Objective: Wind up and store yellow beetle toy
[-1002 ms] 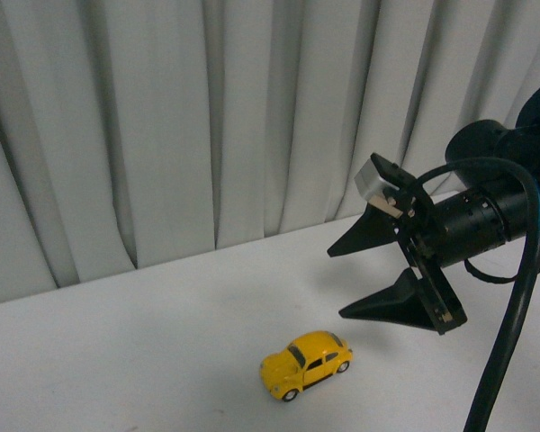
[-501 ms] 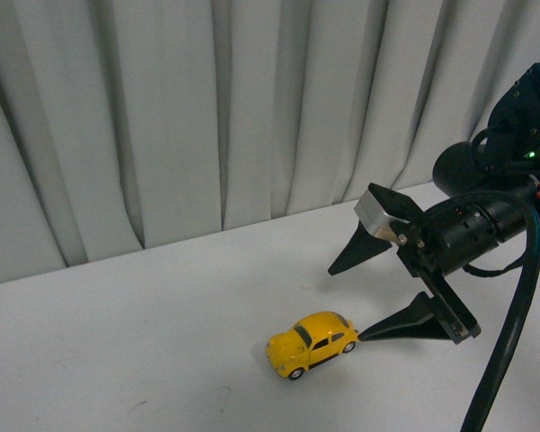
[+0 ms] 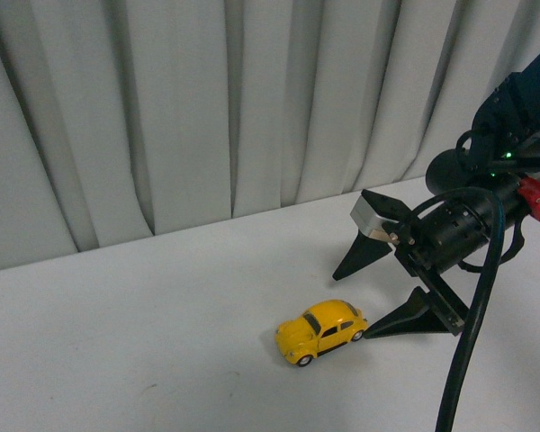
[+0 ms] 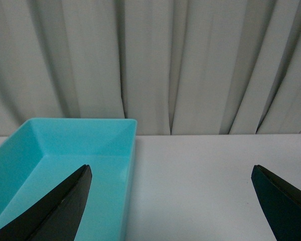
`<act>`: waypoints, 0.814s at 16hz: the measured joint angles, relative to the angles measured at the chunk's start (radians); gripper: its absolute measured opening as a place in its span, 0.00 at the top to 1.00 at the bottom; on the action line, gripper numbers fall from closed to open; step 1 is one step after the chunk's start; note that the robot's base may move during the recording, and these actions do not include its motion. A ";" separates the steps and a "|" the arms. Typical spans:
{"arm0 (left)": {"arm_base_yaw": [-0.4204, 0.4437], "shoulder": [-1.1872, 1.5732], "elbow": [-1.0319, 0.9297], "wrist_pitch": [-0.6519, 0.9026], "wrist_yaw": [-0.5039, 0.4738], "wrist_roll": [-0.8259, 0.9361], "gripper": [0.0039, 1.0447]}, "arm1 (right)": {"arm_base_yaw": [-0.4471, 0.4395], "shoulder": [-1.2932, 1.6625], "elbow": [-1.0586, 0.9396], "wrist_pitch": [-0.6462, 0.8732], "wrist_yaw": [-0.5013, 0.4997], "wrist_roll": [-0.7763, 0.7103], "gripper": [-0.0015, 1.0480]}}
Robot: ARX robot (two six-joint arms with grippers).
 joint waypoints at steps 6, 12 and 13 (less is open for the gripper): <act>0.000 0.000 0.000 -0.001 0.000 0.000 0.06 | 0.056 0.066 0.095 -0.094 0.027 0.000 0.06; 0.000 0.000 0.000 0.000 0.000 0.000 0.06 | 0.101 0.066 0.051 -0.002 0.039 0.000 0.06; 0.000 0.000 0.000 0.000 0.000 0.000 0.06 | 0.101 0.066 0.049 0.000 0.041 0.000 0.06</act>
